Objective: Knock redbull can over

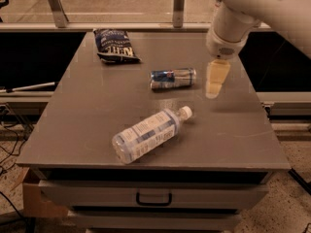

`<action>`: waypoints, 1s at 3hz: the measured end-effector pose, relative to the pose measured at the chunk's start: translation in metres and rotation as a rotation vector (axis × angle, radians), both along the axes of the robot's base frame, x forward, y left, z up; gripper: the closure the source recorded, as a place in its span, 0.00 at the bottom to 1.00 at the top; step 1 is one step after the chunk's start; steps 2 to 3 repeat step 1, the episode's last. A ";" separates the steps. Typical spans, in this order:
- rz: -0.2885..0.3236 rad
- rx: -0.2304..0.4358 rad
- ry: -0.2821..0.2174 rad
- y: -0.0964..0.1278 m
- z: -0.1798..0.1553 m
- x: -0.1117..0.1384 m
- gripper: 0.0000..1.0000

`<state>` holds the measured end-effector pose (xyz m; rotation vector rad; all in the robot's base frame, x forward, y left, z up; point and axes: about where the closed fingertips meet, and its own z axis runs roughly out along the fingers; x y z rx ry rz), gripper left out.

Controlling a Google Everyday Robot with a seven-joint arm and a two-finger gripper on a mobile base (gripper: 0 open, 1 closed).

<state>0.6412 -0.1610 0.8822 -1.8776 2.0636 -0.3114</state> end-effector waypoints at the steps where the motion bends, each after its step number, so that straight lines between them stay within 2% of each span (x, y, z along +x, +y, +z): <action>1: -0.033 -0.021 -0.011 -0.019 0.005 -0.001 0.00; 3: -0.033 -0.021 -0.011 -0.019 0.005 -0.001 0.00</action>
Offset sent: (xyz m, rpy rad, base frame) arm 0.0000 0.0000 0.0000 0.0000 0.0000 0.0000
